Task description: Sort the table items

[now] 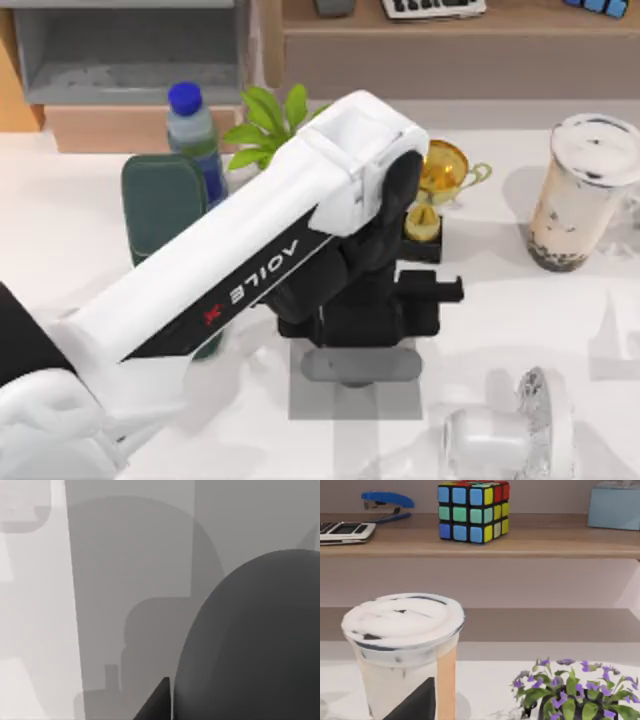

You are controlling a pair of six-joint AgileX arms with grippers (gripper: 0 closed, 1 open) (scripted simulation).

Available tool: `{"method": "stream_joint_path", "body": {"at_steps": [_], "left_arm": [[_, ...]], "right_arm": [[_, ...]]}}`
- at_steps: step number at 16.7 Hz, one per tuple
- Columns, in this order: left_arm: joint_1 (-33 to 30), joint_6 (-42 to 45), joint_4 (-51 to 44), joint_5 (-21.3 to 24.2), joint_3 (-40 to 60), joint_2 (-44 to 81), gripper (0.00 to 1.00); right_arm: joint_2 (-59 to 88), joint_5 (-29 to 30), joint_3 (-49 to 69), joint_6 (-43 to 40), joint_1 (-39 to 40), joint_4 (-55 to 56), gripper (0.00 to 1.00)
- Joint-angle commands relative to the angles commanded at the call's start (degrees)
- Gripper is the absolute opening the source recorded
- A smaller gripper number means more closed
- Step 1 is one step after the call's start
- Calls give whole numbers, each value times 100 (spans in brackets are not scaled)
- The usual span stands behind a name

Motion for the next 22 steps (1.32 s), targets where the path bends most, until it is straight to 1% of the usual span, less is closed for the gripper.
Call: {"method": "stream_joint_path", "body": {"at_steps": [8,21,22], "left_arm": [[-21,-5,-165,7,133,-55,0],[-21,-5,-165,7,133,-55,98],[-21,-5,-165,7,133,-55,100]], "right_arm": [[0,0,0,0,0,0,100],[0,0,0,0,0,0,100],[0,0,0,0,0,0,100]]}}
